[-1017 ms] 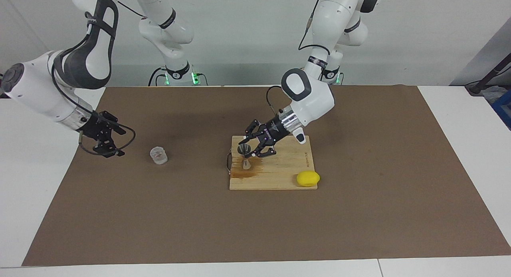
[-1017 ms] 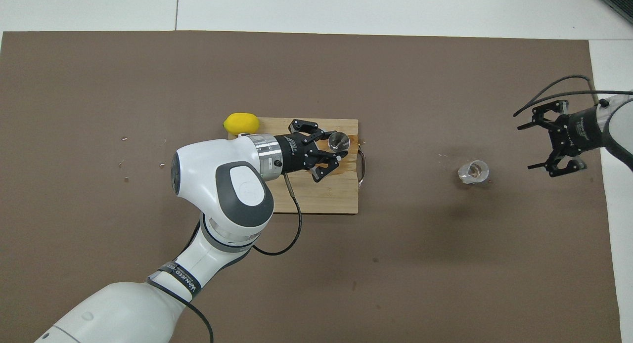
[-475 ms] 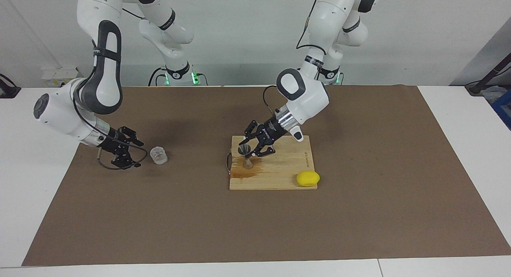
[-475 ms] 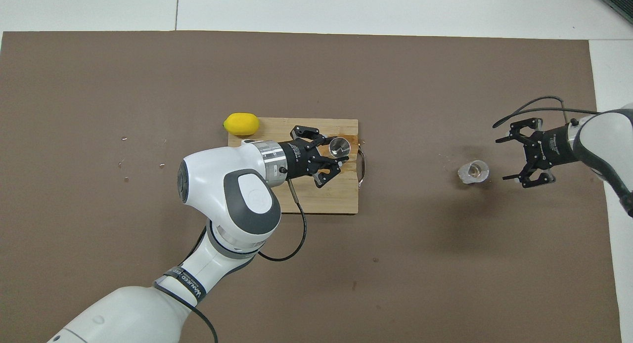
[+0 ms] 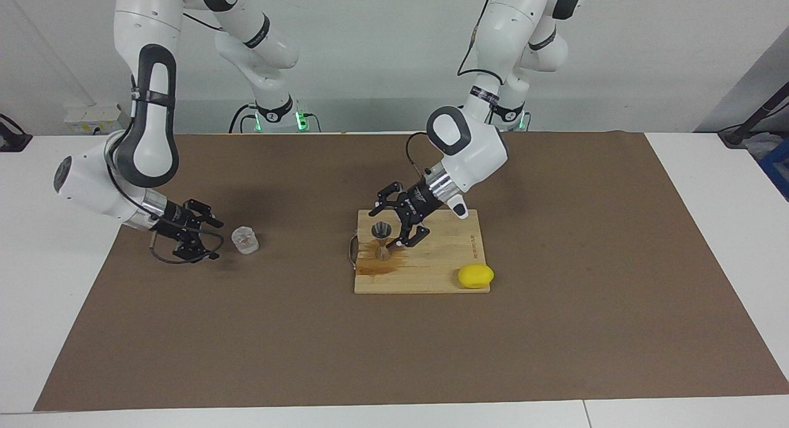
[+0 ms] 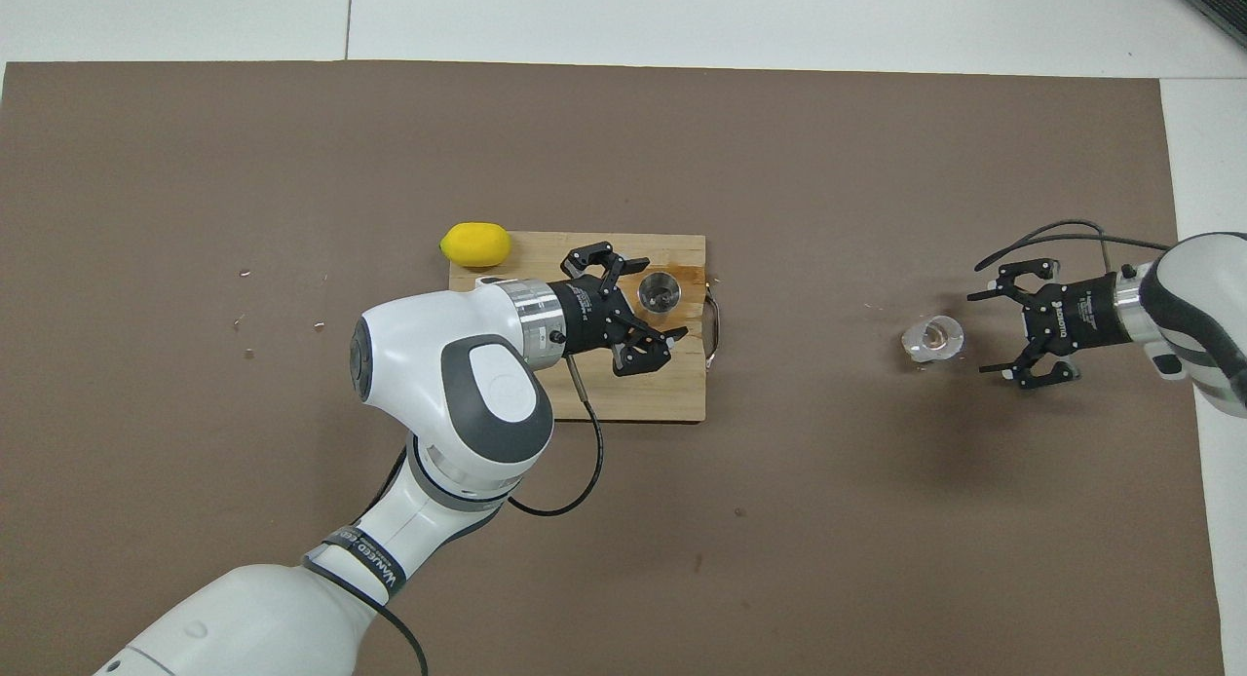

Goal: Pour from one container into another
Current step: 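Set the metal cup on the board while the right gripper reaches the glass, then withdraw the left gripper while the right gripper grasps the glass cup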

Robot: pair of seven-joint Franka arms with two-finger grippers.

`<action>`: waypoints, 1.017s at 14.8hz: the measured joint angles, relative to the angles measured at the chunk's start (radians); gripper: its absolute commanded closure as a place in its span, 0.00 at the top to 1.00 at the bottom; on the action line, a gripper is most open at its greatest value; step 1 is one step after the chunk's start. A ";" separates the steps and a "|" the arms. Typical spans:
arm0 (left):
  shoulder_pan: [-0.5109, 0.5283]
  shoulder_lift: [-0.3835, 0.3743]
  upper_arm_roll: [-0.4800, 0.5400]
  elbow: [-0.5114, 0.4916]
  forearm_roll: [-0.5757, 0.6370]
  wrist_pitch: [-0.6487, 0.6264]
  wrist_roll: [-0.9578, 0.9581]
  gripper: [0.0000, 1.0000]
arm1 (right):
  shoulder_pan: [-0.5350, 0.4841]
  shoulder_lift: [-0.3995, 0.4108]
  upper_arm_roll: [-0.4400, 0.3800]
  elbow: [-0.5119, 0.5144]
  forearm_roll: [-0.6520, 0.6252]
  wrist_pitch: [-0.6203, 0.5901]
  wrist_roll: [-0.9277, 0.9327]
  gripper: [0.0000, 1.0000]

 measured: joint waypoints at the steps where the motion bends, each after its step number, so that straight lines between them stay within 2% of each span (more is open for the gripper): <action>1: 0.000 -0.001 0.000 0.001 0.000 -0.001 0.000 1.00 | -0.004 0.000 0.000 -0.015 0.025 0.000 -0.021 1.00; 3: 0.006 -0.012 0.001 0.005 0.000 -0.020 -0.002 1.00 | -0.017 0.000 0.000 -0.039 0.065 0.000 -0.032 1.00; 7: 0.092 -0.061 0.008 0.009 0.040 -0.179 -0.022 1.00 | -0.029 -0.002 0.000 -0.072 0.100 0.001 -0.056 1.00; 11: 0.222 -0.077 0.011 0.028 0.272 -0.396 -0.045 1.00 | -0.028 -0.015 0.001 -0.111 0.153 0.012 -0.061 1.00; 15: 0.311 -0.077 0.013 0.099 0.529 -0.555 -0.045 1.00 | -0.022 -0.023 0.003 -0.136 0.182 0.038 -0.082 1.00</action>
